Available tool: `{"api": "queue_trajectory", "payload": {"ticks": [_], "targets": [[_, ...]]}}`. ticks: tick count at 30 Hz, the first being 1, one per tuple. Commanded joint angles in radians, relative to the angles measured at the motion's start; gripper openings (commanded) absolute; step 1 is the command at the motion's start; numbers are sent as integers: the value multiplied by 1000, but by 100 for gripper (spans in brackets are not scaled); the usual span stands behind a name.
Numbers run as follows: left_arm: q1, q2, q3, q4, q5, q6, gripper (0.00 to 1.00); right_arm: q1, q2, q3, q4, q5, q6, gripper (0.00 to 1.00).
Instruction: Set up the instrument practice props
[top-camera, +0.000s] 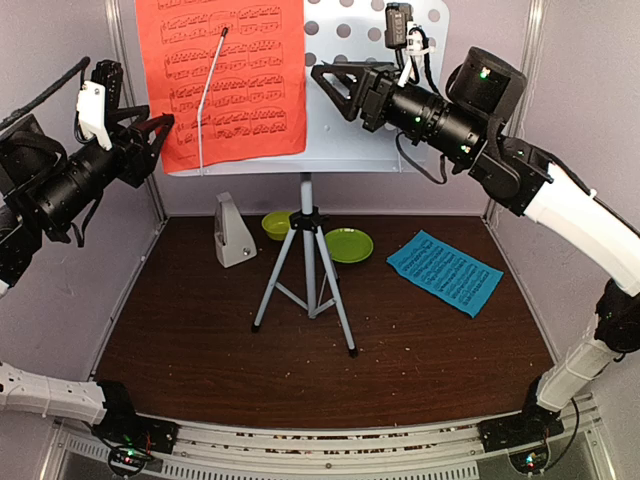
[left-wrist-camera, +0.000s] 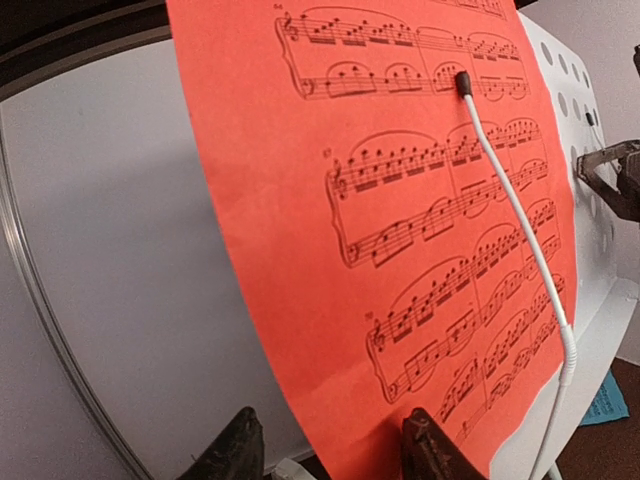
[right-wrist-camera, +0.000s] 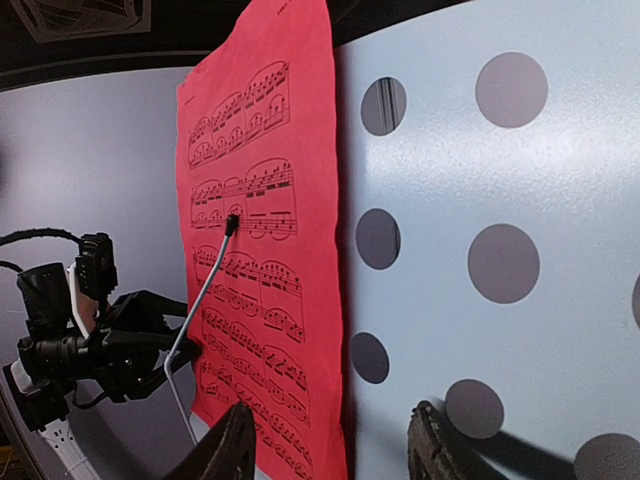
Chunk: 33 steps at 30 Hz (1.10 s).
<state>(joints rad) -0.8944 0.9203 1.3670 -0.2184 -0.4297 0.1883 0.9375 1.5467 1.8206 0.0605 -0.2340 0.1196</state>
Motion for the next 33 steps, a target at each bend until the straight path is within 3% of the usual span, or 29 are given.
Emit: {"api": "queue_trajectory", "payload": {"ticks": [1,21,33], "targets": [[9,10,45,55,35,-7,49,17,41,80,-9,35,28,52],[11,48,64,70,82,20,42,49,178,284,-93,129,20,38],[14,51,64,86,81,27,41,53,150,230,-88,143,20,0]]}}
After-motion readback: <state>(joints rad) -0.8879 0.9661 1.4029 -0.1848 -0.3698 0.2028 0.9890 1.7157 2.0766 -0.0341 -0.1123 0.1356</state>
